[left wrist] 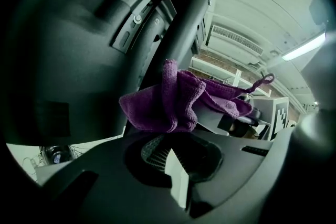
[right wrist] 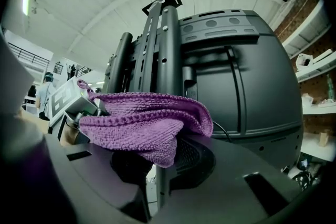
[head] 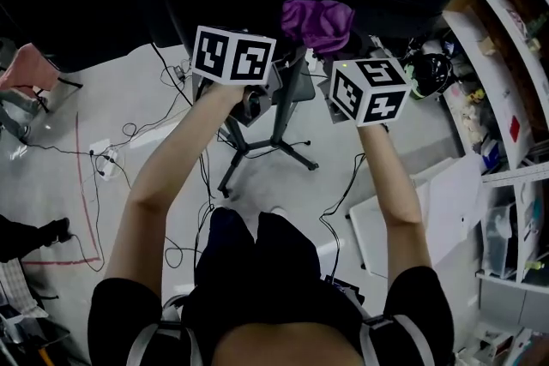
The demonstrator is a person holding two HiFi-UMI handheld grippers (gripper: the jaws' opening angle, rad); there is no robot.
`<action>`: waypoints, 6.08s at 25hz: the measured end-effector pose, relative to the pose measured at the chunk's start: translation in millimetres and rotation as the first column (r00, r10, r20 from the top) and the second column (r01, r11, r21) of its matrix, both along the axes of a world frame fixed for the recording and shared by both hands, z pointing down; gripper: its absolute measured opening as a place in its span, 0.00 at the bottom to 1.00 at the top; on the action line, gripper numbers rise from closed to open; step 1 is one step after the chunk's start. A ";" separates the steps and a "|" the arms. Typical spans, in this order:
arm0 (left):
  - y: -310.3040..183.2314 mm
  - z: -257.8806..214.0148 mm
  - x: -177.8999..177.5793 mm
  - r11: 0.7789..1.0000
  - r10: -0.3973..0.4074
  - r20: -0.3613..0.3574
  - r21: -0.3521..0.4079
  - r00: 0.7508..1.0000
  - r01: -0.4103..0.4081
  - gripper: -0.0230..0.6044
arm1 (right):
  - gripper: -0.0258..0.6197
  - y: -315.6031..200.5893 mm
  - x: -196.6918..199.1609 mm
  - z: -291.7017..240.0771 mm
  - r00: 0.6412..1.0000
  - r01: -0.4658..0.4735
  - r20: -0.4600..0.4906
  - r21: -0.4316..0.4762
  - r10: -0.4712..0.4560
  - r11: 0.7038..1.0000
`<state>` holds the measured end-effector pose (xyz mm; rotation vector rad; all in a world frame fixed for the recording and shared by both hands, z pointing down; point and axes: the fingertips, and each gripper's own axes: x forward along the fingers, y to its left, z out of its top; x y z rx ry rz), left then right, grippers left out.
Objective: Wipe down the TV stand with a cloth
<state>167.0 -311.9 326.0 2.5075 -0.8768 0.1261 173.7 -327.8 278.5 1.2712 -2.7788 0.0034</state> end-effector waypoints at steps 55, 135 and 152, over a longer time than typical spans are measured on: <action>12.0 483.7 -5.4 0.892 0.001 0.177 -0.445 0.984 0.079 0.05 | 0.14 -1.8 -4.5 487.9 0.998 -0.036 -0.055 -0.507 0.009 0.861; 62.6 413.8 69.1 0.961 0.049 0.116 -0.276 0.992 -0.015 0.05 | 0.14 41.1 51.4 419.7 0.945 -0.155 0.190 -0.454 0.265 0.878; 137.7 159.7 -35.4 0.967 -0.254 0.071 0.039 0.965 0.252 0.05 | 0.14 135.2 -5.7 146.9 0.959 0.055 0.285 -0.217 0.009 0.975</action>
